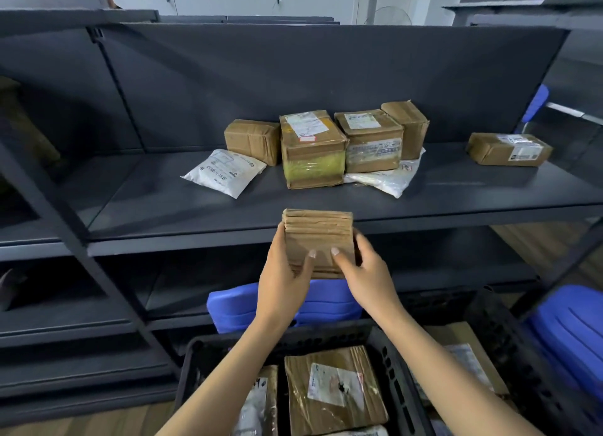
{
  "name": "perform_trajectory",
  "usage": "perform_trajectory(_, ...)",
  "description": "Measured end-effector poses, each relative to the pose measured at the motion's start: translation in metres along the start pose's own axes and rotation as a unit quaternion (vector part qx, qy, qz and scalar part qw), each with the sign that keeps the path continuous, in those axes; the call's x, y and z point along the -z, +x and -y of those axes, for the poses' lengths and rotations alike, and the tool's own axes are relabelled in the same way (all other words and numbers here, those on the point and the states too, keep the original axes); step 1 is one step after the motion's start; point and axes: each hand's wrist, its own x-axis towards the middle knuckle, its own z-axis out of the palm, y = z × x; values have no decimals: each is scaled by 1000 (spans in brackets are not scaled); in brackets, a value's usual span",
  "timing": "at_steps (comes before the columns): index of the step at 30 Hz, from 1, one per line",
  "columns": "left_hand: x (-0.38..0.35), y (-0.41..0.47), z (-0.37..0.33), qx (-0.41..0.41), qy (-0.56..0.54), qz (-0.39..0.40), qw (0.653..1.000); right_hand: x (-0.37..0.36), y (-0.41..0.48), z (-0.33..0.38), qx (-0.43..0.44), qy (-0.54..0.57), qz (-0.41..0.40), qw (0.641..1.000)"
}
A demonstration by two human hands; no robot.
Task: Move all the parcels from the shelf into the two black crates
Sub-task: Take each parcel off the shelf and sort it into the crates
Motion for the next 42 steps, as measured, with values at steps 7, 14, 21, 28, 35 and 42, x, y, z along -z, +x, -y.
perform_trajectory(7, 41, -39, 21, -49, 32, 103, 993, -13, -43, 4, 3, 15, 7, 1000)
perform_trajectory(14, 59, -50, 19, -88, 2, 46, 995, 0, -62, 30, 35, 37, 58, 997)
perform_trajectory(21, 69, -46, 12, 87, -247, 38, 964, 29, -58, 30, 58, 12, 94, 994)
perform_trajectory(28, 67, -56, -1, 147, -313, 81, 935, 22, -49, 37, 105, 38, 182, 977)
perform_trajectory(35, 50, -71, -4, 167, -355, 112, 913, 4, -41, 38, 107, 104, 210, 966)
perform_trajectory(42, 70, -60, -14, 161, -282, -1, 946, 12, -36, 47, 153, -60, 175, 971)
